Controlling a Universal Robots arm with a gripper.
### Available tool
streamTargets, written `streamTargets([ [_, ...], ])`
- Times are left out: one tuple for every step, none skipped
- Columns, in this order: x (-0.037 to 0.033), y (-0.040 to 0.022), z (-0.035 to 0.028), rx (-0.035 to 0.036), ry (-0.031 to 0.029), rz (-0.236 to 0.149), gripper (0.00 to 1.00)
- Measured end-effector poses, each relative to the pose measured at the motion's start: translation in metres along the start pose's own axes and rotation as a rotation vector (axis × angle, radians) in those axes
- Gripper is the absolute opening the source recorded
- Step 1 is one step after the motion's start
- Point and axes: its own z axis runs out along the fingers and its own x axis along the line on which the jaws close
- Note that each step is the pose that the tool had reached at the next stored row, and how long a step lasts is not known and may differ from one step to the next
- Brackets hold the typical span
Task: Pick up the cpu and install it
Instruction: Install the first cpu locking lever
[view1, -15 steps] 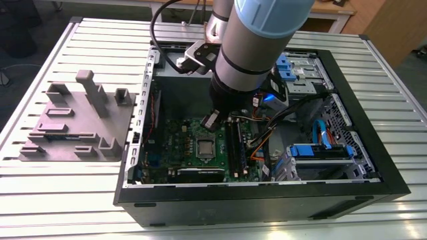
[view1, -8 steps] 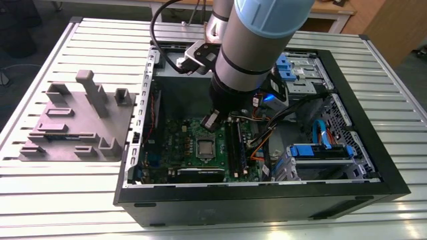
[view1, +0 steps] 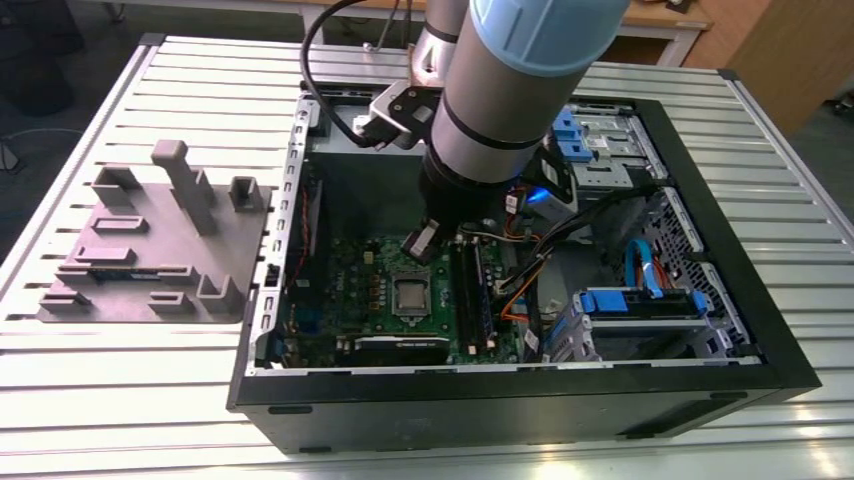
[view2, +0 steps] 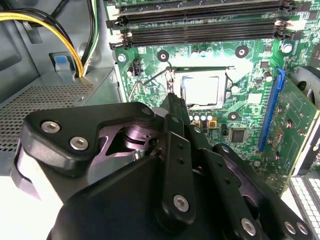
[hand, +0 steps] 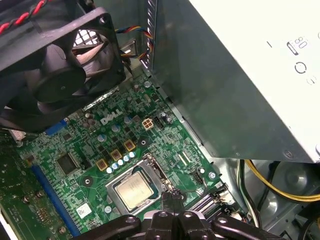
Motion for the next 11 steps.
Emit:
streamTargets([
  [-0.0017,-0.0023,-0.0002,0.0000,0.0001,0.000,0.10],
  [-0.0035,-0.0048,-0.0006,0.0000,0.0003,0.000,0.10],
  [-0.0050,-0.0066,-0.0007,0.0000,0.0002,0.000,0.10],
  [-0.0066,-0.0082,-0.0008,0.0000,0.0002,-0.001,0.10],
  [-0.0082,-0.0097,-0.0010,0.0000,0.0004,-0.001,0.10],
  [-0.0099,-0.0105,-0.0010,0.0000,0.0004,-0.001,0.10],
  [-0.0117,-0.0107,-0.0008,-0.0001,0.0002,-0.001,0.10],
  [-0.0138,-0.0111,-0.0007,0.0000,0.0004,-0.001,0.10],
  [-0.0160,-0.0114,-0.0005,-0.0001,0.0003,-0.001,0.10],
  [-0.0186,-0.0114,-0.0002,0.0000,0.0003,-0.001,0.10],
  [-0.0211,-0.0113,0.0001,0.0000,0.0005,-0.001,0.10],
])
